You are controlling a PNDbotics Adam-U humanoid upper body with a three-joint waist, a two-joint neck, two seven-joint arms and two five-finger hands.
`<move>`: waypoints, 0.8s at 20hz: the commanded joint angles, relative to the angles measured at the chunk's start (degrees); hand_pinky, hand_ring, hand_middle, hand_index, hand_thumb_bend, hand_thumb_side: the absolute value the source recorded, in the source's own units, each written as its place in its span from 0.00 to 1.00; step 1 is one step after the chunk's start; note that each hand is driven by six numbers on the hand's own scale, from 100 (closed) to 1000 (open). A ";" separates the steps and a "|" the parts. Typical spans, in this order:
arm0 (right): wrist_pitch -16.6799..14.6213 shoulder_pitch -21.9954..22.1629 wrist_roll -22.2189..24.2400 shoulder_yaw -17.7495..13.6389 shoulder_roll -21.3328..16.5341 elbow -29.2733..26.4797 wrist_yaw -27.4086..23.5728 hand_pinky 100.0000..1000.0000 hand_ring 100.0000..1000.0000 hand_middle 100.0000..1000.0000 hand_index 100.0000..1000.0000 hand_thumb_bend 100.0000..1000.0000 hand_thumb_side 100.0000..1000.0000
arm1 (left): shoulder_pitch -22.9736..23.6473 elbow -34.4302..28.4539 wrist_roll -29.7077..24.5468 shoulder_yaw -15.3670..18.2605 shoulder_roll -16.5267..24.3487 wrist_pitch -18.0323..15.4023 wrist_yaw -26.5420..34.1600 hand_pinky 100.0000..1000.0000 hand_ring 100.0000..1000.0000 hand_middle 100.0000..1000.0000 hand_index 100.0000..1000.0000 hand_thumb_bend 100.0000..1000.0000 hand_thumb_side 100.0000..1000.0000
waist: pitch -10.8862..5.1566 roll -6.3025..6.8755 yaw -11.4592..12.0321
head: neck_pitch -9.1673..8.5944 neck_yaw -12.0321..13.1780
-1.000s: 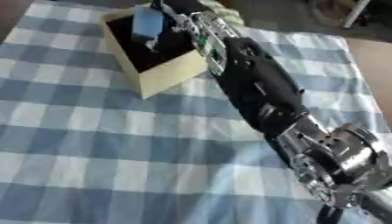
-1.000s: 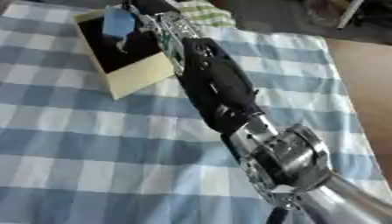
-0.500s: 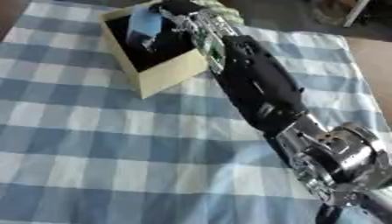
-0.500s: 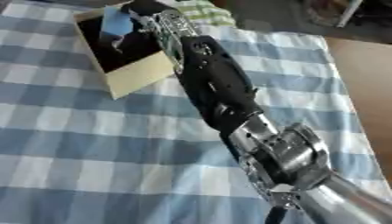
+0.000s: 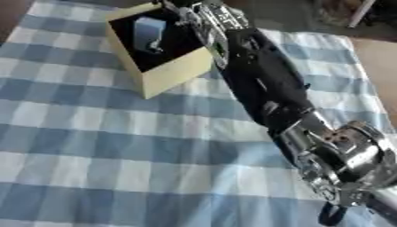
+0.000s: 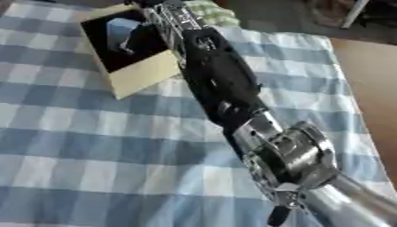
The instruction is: Pick up objects on the table and place them in the box.
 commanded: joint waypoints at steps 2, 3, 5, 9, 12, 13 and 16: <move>-0.76 -1.71 0.23 -0.57 -0.82 -1.24 0.22 0.86 0.90 0.80 1.00 0.44 0.46 | -0.16 -0.80 -0.07 0.23 0.49 0.36 0.17 0.55 0.59 0.70 0.77 0.20 0.83 | -1.56 0.82 -0.12 | 0.33 0.24; -0.91 -1.78 0.34 -0.53 -0.88 -1.23 0.02 0.86 0.90 0.80 1.00 0.44 0.46 | -0.15 -0.80 -0.08 0.23 0.45 0.42 0.17 0.55 0.59 0.70 0.77 0.20 0.83 | -1.56 0.83 -0.19 | 0.33 0.27; -1.20 -1.93 0.53 -0.53 -1.04 -1.30 -0.57 0.86 0.90 0.79 1.00 0.42 0.46 | -0.07 -0.80 -0.12 0.24 0.43 0.52 0.14 0.55 0.59 0.70 0.77 0.20 0.83 | -1.60 0.91 -0.38 | 0.41 0.39; -2.06 -2.62 0.55 -0.36 -1.70 -2.58 -3.65 0.84 0.88 0.77 1.00 0.34 0.51 | 0.17 -0.80 0.01 0.41 0.45 0.58 0.06 0.55 0.59 0.69 0.77 0.20 0.83 | -1.82 1.21 -0.88 | 0.70 1.07; -3.10 -3.61 0.98 0.56 -2.99 -5.02 -8.01 0.83 0.87 0.75 1.00 0.27 0.53 | 0.36 -0.80 0.17 0.59 0.46 0.70 -0.09 0.55 0.59 0.69 0.77 0.20 0.83 | -2.08 1.47 -1.62 | 1.24 1.95; -3.33 -3.91 1.37 0.93 -3.58 -5.96 -9.55 0.83 0.86 0.74 0.99 0.23 0.53 | 0.36 -0.80 0.25 0.64 0.47 0.73 -0.11 0.55 0.59 0.69 0.77 0.20 0.83 | -2.17 1.57 -1.91 | 1.43 2.27; -4.08 -4.41 2.79 2.57 -6.13 -9.82 -14.84 0.82 0.85 0.73 0.98 0.17 0.56 | 0.54 -0.80 0.45 0.84 0.58 0.67 -0.25 0.55 0.59 0.69 0.77 0.21 0.82 | -2.43 1.98 -3.13 | 2.05 3.58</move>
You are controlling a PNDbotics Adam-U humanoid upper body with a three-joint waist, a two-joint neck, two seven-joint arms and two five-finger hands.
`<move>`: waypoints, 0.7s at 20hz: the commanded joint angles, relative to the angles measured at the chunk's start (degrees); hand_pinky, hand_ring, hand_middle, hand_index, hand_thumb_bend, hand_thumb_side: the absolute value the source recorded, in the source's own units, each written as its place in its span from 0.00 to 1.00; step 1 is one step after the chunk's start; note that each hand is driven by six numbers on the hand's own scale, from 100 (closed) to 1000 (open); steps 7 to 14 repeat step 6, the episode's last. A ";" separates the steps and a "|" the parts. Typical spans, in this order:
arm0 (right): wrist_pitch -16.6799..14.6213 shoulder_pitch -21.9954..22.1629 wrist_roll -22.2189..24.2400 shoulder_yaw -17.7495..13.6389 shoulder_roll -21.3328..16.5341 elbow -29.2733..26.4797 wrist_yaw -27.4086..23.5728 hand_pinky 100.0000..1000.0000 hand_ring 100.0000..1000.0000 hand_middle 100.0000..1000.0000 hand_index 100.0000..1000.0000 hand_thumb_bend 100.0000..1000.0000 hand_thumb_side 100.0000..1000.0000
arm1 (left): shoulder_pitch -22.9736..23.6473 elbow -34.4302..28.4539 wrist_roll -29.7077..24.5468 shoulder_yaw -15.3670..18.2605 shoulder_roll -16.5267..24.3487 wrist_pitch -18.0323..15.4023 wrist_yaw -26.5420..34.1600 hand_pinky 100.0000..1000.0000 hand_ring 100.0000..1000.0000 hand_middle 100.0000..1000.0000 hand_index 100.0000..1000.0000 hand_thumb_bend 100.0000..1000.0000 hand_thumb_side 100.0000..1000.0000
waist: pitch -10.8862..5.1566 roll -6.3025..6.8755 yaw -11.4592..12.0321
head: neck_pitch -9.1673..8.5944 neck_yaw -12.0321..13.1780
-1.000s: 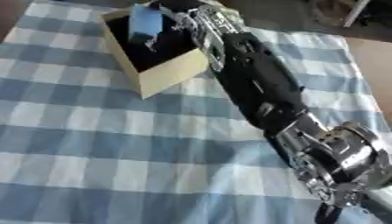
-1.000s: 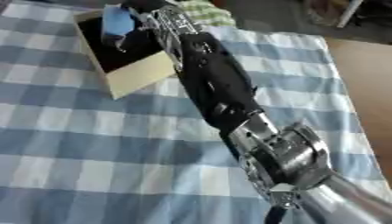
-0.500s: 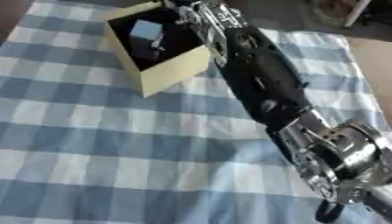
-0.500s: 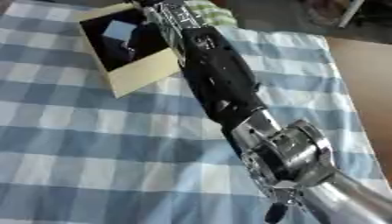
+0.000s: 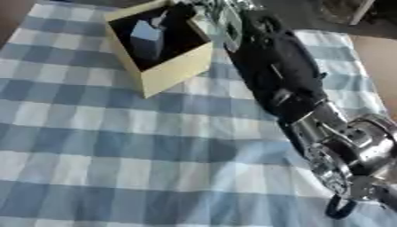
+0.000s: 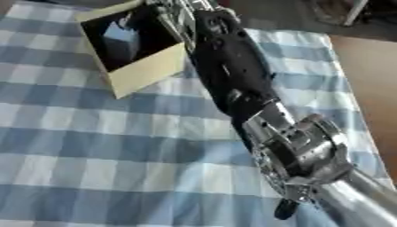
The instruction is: Pick up objects on the table and place them in the box.
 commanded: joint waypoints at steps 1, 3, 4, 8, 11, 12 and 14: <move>-0.71 -1.70 1.39 1.65 -4.06 -5.22 -5.56 0.81 0.84 0.72 0.96 0.14 0.56 | -0.05 -0.80 0.40 0.74 0.62 -0.10 -0.22 0.55 0.59 0.69 0.77 0.21 0.82 | -1.64 0.97 -0.48 | 0.82 1.32; -1.01 -1.02 2.02 3.17 -6.59 -9.10 -9.39 0.80 0.82 0.69 0.92 0.06 0.57 | 0.01 -0.80 0.72 0.99 0.71 -0.23 -0.28 0.55 0.58 0.69 0.77 0.21 0.82 | -1.77 1.28 -1.18 | 1.17 2.26; -1.08 -0.41 2.32 4.08 -8.12 -11.59 -11.59 0.79 0.81 0.68 0.91 0.02 0.57 | 0.05 -0.80 0.92 1.11 0.77 -0.31 -0.35 0.55 0.58 0.69 0.77 0.21 0.81 | -1.79 1.45 -1.51 | 1.39 2.76; -0.83 1.22 2.74 5.60 -10.92 -16.65 -15.81 0.79 0.80 0.67 0.88 0.00 0.56 | 0.09 -0.80 1.25 1.30 0.82 -0.46 -0.47 0.55 0.58 0.69 0.77 0.21 0.81 | -1.77 1.70 -2.00 | 1.75 3.49; -0.83 1.22 2.74 5.60 -10.92 -16.65 -15.81 0.79 0.80 0.67 0.88 0.00 0.56 | 0.09 -0.80 1.25 1.30 0.82 -0.46 -0.47 0.55 0.58 0.69 0.77 0.21 0.81 | -1.77 1.70 -2.00 | 1.75 3.49; -0.83 1.22 2.74 5.60 -10.92 -16.65 -15.81 0.79 0.80 0.67 0.88 0.00 0.56 | 0.09 -0.80 1.25 1.30 0.82 -0.46 -0.47 0.55 0.58 0.69 0.77 0.21 0.81 | -1.77 1.70 -2.00 | 1.75 3.49; -0.83 1.22 2.74 5.60 -10.92 -16.65 -15.81 0.79 0.80 0.67 0.88 0.00 0.56 | 0.09 -0.80 1.25 1.30 0.82 -0.46 -0.47 0.55 0.58 0.69 0.77 0.21 0.81 | -1.77 1.70 -2.00 | 1.75 3.49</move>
